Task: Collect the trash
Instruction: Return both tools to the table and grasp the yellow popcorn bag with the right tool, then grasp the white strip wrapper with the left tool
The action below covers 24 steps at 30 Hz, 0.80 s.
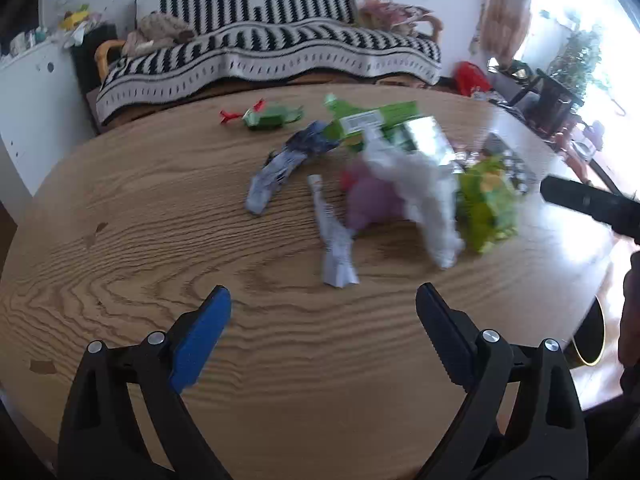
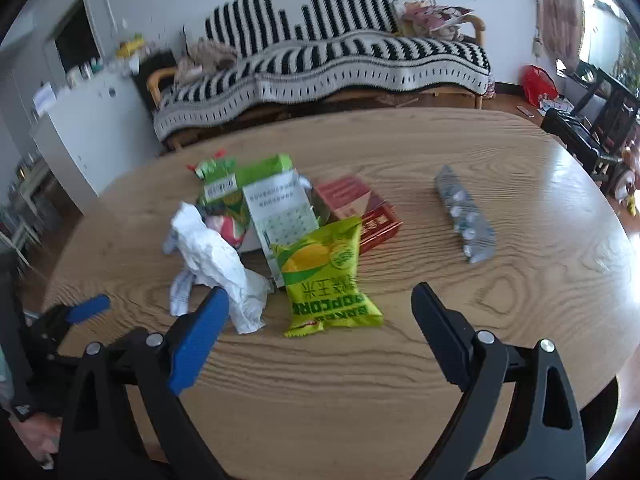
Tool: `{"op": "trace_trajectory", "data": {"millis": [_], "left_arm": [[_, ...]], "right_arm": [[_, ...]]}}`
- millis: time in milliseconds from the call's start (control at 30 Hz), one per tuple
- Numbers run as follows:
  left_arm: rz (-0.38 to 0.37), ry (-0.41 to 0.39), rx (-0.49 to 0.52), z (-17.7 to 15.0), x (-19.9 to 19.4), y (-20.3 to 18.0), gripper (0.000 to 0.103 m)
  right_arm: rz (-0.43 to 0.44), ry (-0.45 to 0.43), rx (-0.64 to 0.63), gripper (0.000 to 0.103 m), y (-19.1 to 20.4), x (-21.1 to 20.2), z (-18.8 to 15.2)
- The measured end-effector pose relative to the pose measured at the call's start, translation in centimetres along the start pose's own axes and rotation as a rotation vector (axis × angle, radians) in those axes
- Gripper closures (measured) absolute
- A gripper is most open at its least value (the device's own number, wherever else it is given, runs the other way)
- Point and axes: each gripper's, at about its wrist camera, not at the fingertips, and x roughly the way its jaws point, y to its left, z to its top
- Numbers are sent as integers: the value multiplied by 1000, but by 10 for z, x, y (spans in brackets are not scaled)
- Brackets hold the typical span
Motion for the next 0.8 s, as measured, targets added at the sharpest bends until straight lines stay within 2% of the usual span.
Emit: {"op": "trace_trajectory", "data": {"millis": [167,367,533,600,633,700,733,800], "left_arm": [[11,15,-3,9,25,14,12],[36,53,68,4,57,6,13],[32,64,60,3,67,4,18],[36,53,54,5,68,5,28],[40,48,51,4,68,4,31],[48,36,46,7,67,5,54],[49,35,46,8,66,5,62],[52,45,51,10,65,4,87]], "right_arm": [[-40,58,-18,14,-2,35,2],[-56,96,-40,14,1,60,-1],[-74,115,-52,14,-2,75,0],[-65,129,-41,20,-6,81,1],[-64,139,-37,28,-8,84,0],[-63,154,-34,41,-10,88,-1],[-63,150,-37,44,-10,88,-1],[-60,144,-42,51,-10,84,-1]]}}
